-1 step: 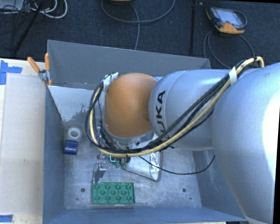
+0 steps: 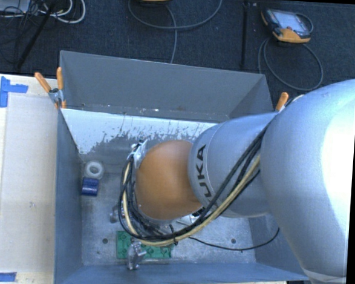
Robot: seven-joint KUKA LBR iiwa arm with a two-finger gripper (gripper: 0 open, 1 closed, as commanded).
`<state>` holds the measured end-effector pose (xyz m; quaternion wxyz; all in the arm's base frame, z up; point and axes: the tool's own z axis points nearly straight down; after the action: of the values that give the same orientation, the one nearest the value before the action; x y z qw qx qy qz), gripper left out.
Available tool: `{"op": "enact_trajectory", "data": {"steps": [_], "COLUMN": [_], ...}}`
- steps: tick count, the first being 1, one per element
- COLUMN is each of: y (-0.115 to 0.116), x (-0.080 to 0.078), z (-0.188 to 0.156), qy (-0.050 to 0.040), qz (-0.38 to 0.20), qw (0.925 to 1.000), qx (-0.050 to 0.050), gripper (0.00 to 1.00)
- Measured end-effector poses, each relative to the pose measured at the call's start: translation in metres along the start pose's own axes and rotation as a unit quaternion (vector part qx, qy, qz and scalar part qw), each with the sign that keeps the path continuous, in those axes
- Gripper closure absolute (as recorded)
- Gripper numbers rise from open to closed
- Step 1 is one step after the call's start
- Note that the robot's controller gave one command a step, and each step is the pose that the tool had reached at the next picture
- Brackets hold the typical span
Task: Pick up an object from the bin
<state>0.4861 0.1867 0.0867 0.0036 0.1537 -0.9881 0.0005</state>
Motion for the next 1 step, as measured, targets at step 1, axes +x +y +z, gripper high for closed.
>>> {"op": "enact_trajectory", "data": {"steps": [1], "y": [-0.0375], "x": [0.0189], "z": [0.0119], "qy": [-0.0215], "qz": [-0.018], "qw": [0.9996], "qx": [0.000], "gripper": [0.00]}}
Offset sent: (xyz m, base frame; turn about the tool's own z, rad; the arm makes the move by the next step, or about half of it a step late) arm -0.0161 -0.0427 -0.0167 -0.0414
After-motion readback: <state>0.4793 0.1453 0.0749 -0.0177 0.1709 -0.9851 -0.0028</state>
